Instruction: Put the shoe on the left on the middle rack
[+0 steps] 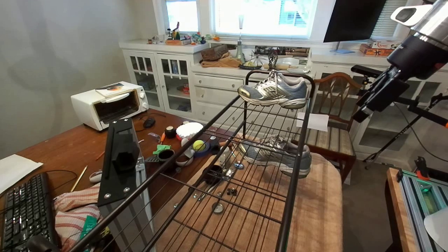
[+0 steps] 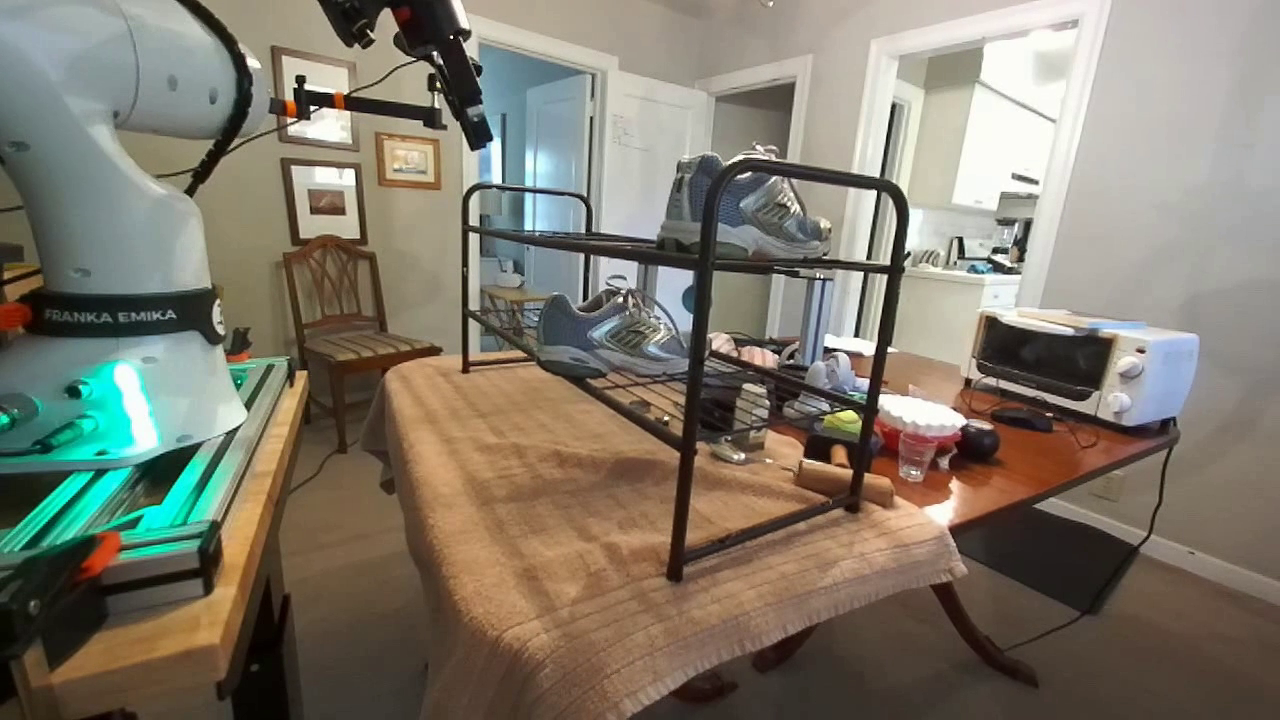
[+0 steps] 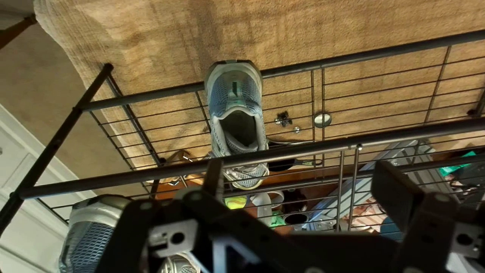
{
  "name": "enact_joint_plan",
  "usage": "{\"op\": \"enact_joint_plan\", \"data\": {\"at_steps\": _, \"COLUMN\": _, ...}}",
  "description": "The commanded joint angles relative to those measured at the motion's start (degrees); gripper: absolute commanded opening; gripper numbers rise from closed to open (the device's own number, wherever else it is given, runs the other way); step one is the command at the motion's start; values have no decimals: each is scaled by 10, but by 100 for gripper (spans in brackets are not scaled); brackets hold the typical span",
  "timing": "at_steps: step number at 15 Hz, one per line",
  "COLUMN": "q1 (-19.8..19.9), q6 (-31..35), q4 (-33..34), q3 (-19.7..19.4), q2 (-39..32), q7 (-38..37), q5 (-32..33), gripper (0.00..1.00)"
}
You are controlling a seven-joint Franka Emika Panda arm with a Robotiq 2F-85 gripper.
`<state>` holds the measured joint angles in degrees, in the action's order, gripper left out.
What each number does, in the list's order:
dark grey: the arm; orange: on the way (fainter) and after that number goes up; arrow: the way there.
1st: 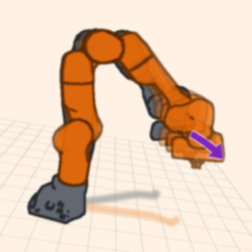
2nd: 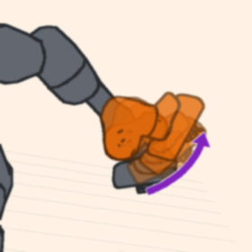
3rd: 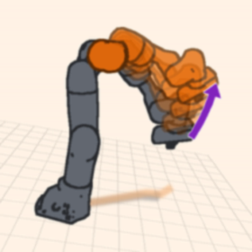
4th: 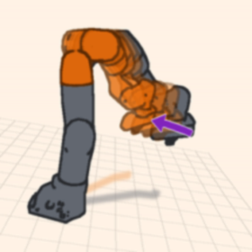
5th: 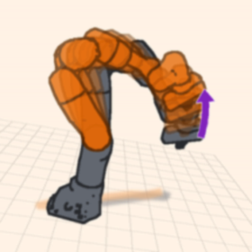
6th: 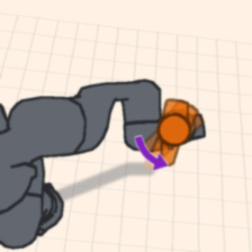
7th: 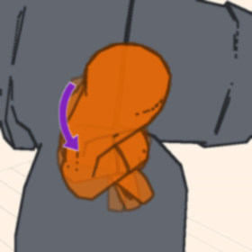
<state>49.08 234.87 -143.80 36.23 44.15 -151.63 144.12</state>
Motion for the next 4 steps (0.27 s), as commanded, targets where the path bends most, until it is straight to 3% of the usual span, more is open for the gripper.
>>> {"op": "enact_joint_plan", "data": {"at_steps": 1, "q1": 0, "q6": -1, "q4": 0, "q3": 0, "q2": 1, "q7": -1, "q5": 0, "gripper": 100}}
{"op": "enact_joint_plan", "data": {"at_steps": 4, "q1": 0, "q6": -1, "q4": 0, "q3": 0, "q2": 2, "q7": -2, "q5": 0, "gripper": 100}}
